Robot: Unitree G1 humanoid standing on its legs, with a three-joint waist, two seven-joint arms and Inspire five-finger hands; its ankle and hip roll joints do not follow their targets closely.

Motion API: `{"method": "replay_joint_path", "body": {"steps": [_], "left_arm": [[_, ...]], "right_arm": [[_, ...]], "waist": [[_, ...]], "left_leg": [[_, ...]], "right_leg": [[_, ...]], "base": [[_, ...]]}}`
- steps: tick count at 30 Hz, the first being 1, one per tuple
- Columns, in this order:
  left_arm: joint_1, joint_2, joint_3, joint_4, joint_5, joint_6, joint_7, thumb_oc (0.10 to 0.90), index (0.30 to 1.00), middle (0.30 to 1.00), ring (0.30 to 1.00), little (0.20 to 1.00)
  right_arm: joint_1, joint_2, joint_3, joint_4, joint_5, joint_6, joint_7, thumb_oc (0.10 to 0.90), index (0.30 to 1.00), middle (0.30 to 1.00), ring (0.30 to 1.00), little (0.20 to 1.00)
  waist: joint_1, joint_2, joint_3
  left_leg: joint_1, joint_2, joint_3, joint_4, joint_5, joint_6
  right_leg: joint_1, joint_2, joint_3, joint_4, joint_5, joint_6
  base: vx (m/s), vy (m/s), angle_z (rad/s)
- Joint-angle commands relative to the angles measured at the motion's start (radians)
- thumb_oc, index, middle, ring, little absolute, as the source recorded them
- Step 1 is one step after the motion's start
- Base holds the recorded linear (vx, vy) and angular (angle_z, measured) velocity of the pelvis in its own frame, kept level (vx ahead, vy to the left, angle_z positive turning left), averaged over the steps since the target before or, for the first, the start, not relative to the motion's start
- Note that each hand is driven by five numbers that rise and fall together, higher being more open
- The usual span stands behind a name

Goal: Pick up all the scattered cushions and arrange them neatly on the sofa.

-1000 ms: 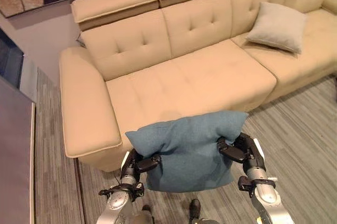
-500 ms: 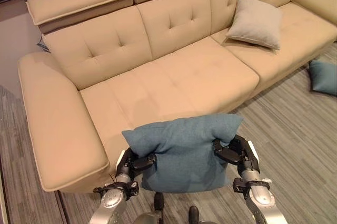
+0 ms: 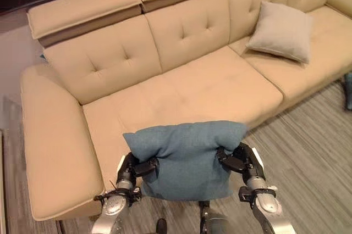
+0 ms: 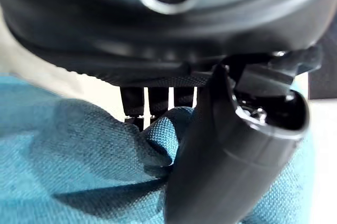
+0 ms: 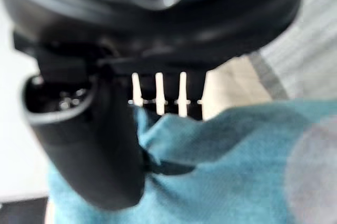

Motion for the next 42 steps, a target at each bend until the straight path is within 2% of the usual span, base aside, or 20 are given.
{"method": "replay_joint_path", "body": {"steps": [1,2,4,7,9,10,11,12,15,18,20,21,23,25,26,28,30,31,34,42], "left_arm": [[-0.117,-0.013,-0.044,-0.177,0.0,-0.121,-0.094,0.4,0.3,0.3,0.3,0.3],[-0.117,-0.013,-0.044,-0.177,0.0,-0.121,-0.094,0.4,0.3,0.3,0.3,0.3],[-0.113,-0.014,-0.043,-0.179,-0.008,-0.12,-0.098,0.4,0.3,0.3,0.3,0.3],[-0.12,-0.014,-0.054,-0.17,0.0,-0.112,-0.099,0.4,0.3,0.3,0.3,0.3],[-0.131,-0.015,-0.059,-0.164,0.004,-0.11,-0.095,0.4,0.3,0.3,0.3,0.3],[-0.132,-0.015,-0.059,-0.164,0.005,-0.11,-0.095,0.4,0.3,0.3,0.3,0.3],[-0.14,-0.015,-0.06,-0.163,0.009,-0.112,-0.087,0.4,0.3,0.3,0.3,0.3],[-0.142,-0.012,-0.06,-0.161,0.015,-0.11,-0.081,0.4,0.3,0.3,0.3,0.3],[-0.119,0.002,-0.05,-0.183,0.011,-0.108,-0.085,0.4,0.3,0.3,0.3,0.3],[-0.105,0.017,-0.036,-0.189,0.021,-0.104,-0.089,0.4,0.3,0.3,0.3,0.3],[-0.098,0.027,-0.021,-0.197,0.021,-0.106,-0.085,0.4,0.3,0.3,0.3,0.3],[-0.09,0.037,-0.016,-0.204,0.021,-0.108,-0.083,0.4,0.3,0.3,0.3,0.3],[-0.084,0.043,-0.008,-0.206,0.027,-0.112,-0.084,0.4,0.3,0.3,0.3,0.3],[-0.081,0.042,-0.006,-0.208,0.028,-0.113,-0.086,0.4,0.3,0.3,0.3,0.3],[-0.083,0.037,-0.003,-0.209,0.026,-0.117,-0.087,0.4,0.3,0.3,0.3,0.3],[-0.088,0.032,-0.005,-0.21,0.024,-0.121,-0.085,0.4,0.3,0.3,0.3,0.3],[-0.095,0.026,0.002,-0.209,0.02,-0.126,-0.076,0.4,0.3,0.3,0.3,0.3],[-0.099,0.026,0.002,-0.206,0.019,-0.128,-0.084,0.4,0.3,0.3,0.3,0.3],[-0.101,0.018,0.005,-0.2,0.031,-0.127,-0.08,0.4,0.3,0.3,0.3,0.3],[-0.092,0.007,0.027,-0.224,0.03,-0.129,-0.06,0.4,0.3,0.3,0.3,0.3]], "right_arm": [[-0.093,0.004,0.016,-0.173,0.025,-0.135,0.026,0.4,0.3,0.3,0.3,0.3],[-0.093,0.004,0.016,-0.172,0.025,-0.135,0.026,0.4,0.3,0.3,0.3,0.3],[-0.091,0.003,0.012,-0.176,0.021,-0.131,0.022,0.4,0.3,0.3,0.3,0.3],[-0.085,0.001,-0.001,-0.181,0.017,-0.132,0.014,0.4,0.3,0.3,0.3,0.3],[-0.083,0.002,-0.005,-0.177,0.014,-0.132,0.004,0.4,0.3,0.3,0.3,0.3],[-0.083,0.002,-0.005,-0.177,0.014,-0.132,0.004,0.4,0.3,0.3,0.3,0.3],[-0.081,0.007,-0.01,-0.175,0.014,-0.132,-0.007,0.4,0.3,0.3,0.3,0.3],[-0.082,0.012,-0.01,-0.168,0.01,-0.129,-0.014,0.4,0.3,0.3,0.3,0.3],[-0.079,0.029,0.0,-0.173,-0.006,-0.122,0.0,0.4,0.3,0.3,0.3,0.3],[-0.083,0.044,0.009,-0.166,-0.021,-0.118,0.014,0.4,0.3,0.3,0.3,0.3],[-0.093,0.054,0.011,-0.165,-0.023,-0.117,0.022,0.4,0.3,0.3,0.3,0.3],[-0.098,0.062,0.012,-0.166,-0.021,-0.114,0.03,0.4,0.3,0.3,0.3,0.3],[-0.094,0.069,0.007,-0.172,-0.017,-0.119,0.036,0.4,0.3,0.3,0.3,0.3],[-0.09,0.072,0.003,-0.175,-0.016,-0.119,0.038,0.4,0.3,0.3,0.3,0.3],[-0.084,0.076,-0.005,-0.174,-0.019,-0.118,0.035,0.4,0.3,0.3,0.3,0.3],[-0.084,0.075,-0.01,-0.173,-0.018,-0.121,0.028,0.4,0.3,0.3,0.3,0.3],[-0.084,0.072,-0.015,-0.174,-0.021,-0.123,0.019,0.4,0.3,0.3,0.3,0.3],[-0.083,0.07,-0.02,-0.173,-0.022,-0.12,0.02,0.4,0.3,0.3,0.3,0.3],[-0.081,0.068,-0.022,-0.165,-0.027,-0.12,0.018,0.4,0.3,0.3,0.3,0.3],[-0.075,0.048,-0.028,-0.168,-0.027,-0.116,0.01,0.4,0.3,0.3,0.3,0.3]], "waist": [[-0.01,-0.031,-0.043],[-0.011,-0.031,-0.043],[-0.009,-0.034,-0.041],[-0.007,-0.047,-0.049],[-0.006,-0.043,-0.055],[-0.005,-0.044,-0.055],[-0.004,-0.037,-0.061],[0.002,-0.035,-0.062],[0.015,-0.043,-0.085],[0.033,-0.058,-0.108],[0.037,-0.054,-0.105],[0.033,-0.045,-0.095],[0.025,-0.033,-0.089],[0.021,-0.029,-0.09],[0.016,-0.02,-0.092],[0.004,-0.019,-0.088],[-0.007,-0.023,-0.082],[-0.01,-0.03,-0.085],[-0.004,-0.04,-0.107],[0.006,-0.035,-0.141]], "left_leg": [[-0.109,-0.023,0.059,0.234,0.019,-0.022],[-0.111,-0.022,0.058,0.238,0.018,-0.022],[-0.139,-0.002,0.098,0.257,0.012,-0.011],[-0.188,-0.015,0.135,0.178,-0.022,0.006],[-0.219,-0.007,0.183,0.089,0.016,0.008],[-0.216,-0.009,0.184,0.084,0.019,0.008],[-0.244,0.003,0.243,0.018,0.081,0.0],[-0.254,0.005,0.263,-0.002,0.101,-0.004],[-0.196,-0.026,0.233,-0.052,0.084,0.019],[-0.128,-0.052,0.244,-0.08,0.043,0.053],[-0.1,-0.06,0.243,-0.092,0.032,0.074],[-0.077,-0.063,0.23,-0.099,0.024,0.089],[-0.06,-0.067,0.21,-0.105,0.018,0.098],[-0.049,-0.069,0.199,-0.112,0.015,0.099],[-0.033,-0.07,0.172,-0.13,0.015,0.096],[-0.026,-0.076,0.144,-0.137,0.016,0.091],[-0.01,-0.084,0.12,-0.147,0.013,0.085],[-0.006,-0.09,0.11,-0.149,0.01,0.082],[0.006,-0.089,0.105,-0.177,0.017,0.068],[0.051,-0.072,0.07,-0.262,0.057,0.033]], "right_leg": [[0.137,-0.022,-0.016,0.004,-0.142,0.059],[0.137,-0.021,-0.016,0.004,-0.142,0.059],[0.158,-0.017,-0.031,-0.002,-0.162,0.049],[0.186,-0.019,-0.054,-0.014,-0.184,0.049],[0.205,-0.008,-0.07,-0.022,-0.2,0.049],[0.205,-0.009,-0.069,-0.022,-0.2,0.049],[0.226,0.007,-0.086,-0.025,-0.218,0.05],[0.238,0.015,-0.091,-0.02,-0.228,0.048],[0.254,0.014,-0.082,0.037,-0.259,0.058],[0.264,-0.015,-0.076,0.12,-0.279,0.083],[0.218,-0.042,-0.074,0.222,-0.242,0.116],[0.17,-0.057,-0.064,0.323,-0.195,0.142],[0.123,-0.054,-0.031,0.39,-0.184,0.152],[0.112,-0.055,-0.022,0.394,-0.191,0.146],[0.089,-0.057,0.0,0.34,-0.21,0.128],[0.07,-0.051,0.036,0.262,-0.211,0.118],[0.046,-0.049,0.077,0.18,-0.178,0.123],[0.069,-0.053,0.084,0.132,-0.175,0.126],[0.124,-0.053,0.065,0.06,-0.161,0.122],[0.212,-0.026,0.004,-0.038,-0.163,0.104]], "base": [[0.07,-0.148,0.43],[0.08,-0.139,0.04],[0.11,-0.093,0.05],[0.18,-0.06,0.15],[0.16,-0.003,0.12],[0.2,0.013,0.48],[0.21,0.008,0.52],[0.38,0.065,0.46],[0.31,0.128,0.13],[0.24,0.159,-0.28],[0.11,0.168,-0.21],[0.1,0.162,-0.11],[0.08,0.089,0.12],[0.09,0.017,0.4],[0.13,-0.016,0.38],[0.1,-0.053,0.57],[0.08,-0.073,0.6],[0.05,-0.076,0.45],[0.04,-0.08,0.61],[0.06,-0.091,0.15]]}}
